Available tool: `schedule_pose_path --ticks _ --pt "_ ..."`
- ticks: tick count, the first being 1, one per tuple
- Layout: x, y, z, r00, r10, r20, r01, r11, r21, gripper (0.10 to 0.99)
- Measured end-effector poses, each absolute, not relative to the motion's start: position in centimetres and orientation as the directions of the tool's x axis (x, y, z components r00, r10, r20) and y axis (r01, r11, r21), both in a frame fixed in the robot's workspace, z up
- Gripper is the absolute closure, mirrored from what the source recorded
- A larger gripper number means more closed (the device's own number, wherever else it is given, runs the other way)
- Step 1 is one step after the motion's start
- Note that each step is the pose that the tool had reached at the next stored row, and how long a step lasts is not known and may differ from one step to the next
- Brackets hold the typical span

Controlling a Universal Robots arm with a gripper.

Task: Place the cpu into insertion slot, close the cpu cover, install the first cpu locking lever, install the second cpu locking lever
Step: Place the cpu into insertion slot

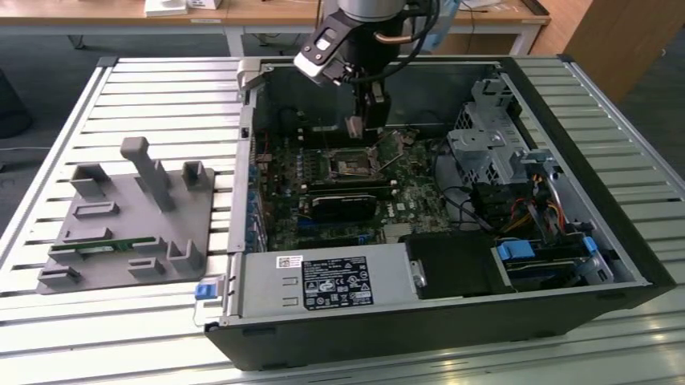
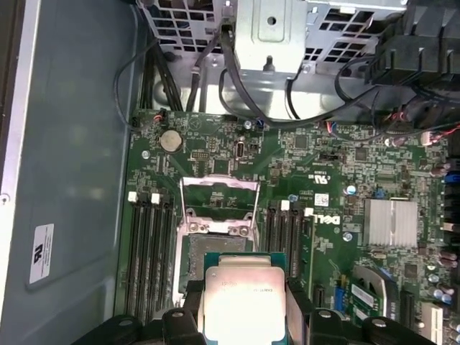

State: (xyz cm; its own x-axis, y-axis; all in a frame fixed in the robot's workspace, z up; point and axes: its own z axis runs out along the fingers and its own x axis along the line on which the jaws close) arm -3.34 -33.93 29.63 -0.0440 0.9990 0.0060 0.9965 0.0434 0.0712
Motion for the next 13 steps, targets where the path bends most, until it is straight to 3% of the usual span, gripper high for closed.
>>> schedule_pose_path --ticks 13 --pt "-3.5 -33.5 27.4 -0.014 1.0 0.006 0.997 0.014 0.071 0.549"
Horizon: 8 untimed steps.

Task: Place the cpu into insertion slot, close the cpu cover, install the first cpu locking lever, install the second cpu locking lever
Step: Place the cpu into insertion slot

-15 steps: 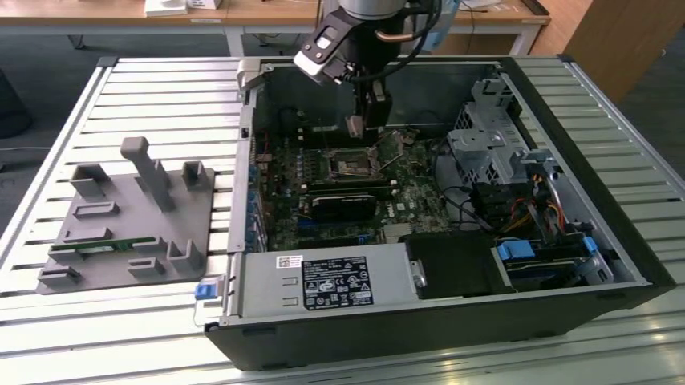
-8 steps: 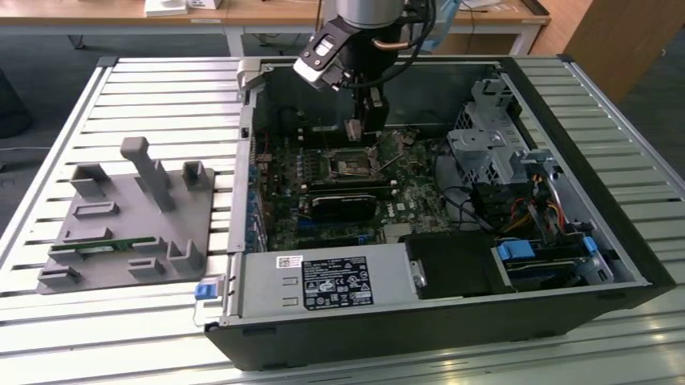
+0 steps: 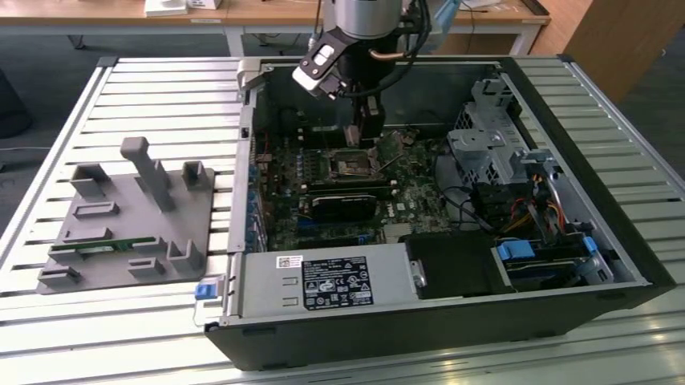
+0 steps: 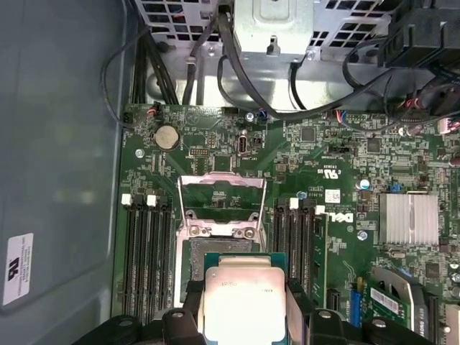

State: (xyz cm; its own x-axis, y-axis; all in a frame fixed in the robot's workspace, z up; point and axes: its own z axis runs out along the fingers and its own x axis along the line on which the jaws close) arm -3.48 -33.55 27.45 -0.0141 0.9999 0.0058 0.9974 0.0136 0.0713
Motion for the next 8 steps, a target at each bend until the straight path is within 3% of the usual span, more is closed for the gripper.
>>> schedule_pose_path --ticks 8 --pt "-3.49 -33.55 26.54 -0.03 1.0 0.006 0.997 0.029 0.072 0.549"
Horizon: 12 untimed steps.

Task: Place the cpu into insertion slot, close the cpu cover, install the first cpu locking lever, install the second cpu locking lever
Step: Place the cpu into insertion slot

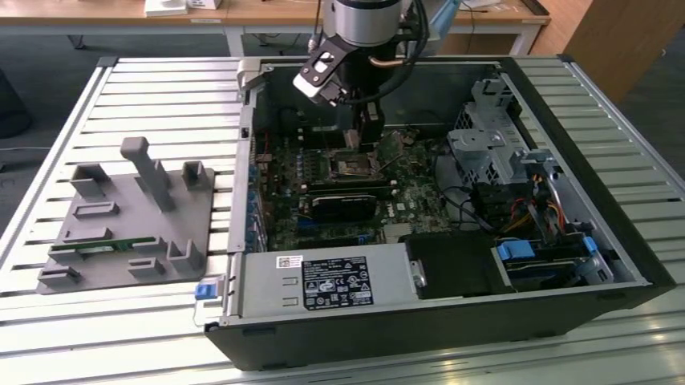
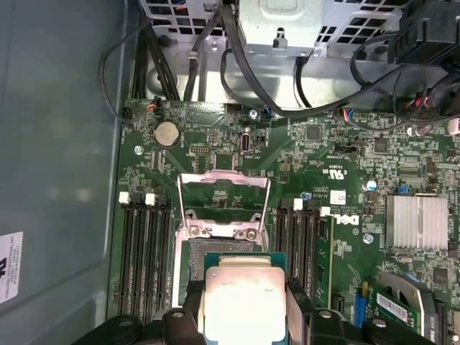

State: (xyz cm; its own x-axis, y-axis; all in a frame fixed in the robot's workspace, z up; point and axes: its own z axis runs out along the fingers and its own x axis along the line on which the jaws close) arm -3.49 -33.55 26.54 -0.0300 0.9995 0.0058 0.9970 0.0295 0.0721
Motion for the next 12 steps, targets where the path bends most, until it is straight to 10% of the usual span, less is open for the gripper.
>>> schedule_pose_path --ticks 12 --pt "-3.5 -33.5 24.8 -0.031 1.0 0.006 0.997 0.03 0.072 0.549"
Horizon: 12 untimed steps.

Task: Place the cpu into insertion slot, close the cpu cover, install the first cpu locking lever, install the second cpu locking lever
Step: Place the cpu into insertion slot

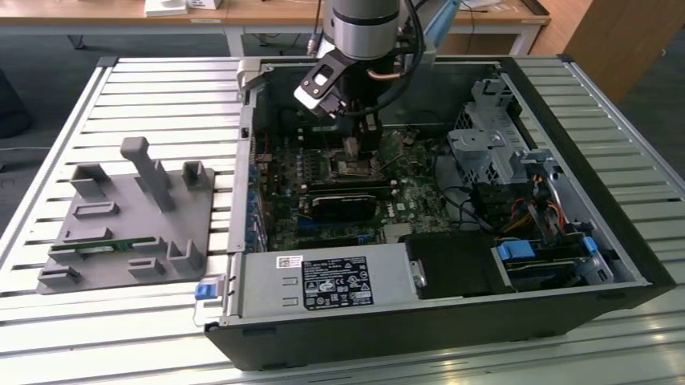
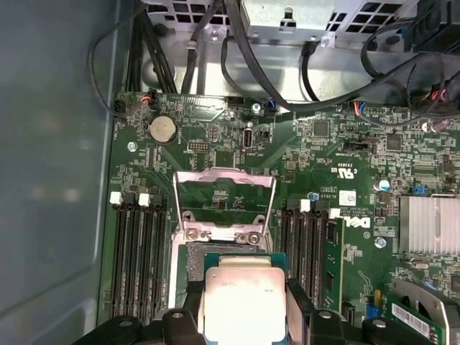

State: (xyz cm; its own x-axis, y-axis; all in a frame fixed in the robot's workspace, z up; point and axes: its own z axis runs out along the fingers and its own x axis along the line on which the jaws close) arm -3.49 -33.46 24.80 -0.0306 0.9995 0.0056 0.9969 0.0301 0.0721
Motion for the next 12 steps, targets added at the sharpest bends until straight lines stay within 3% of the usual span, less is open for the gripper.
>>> schedule_pose_path --ticks 12 --pt "-3.5 -33.4 23.5 -0.032 0.999 0.006 0.997 0.031 0.073 0.549"
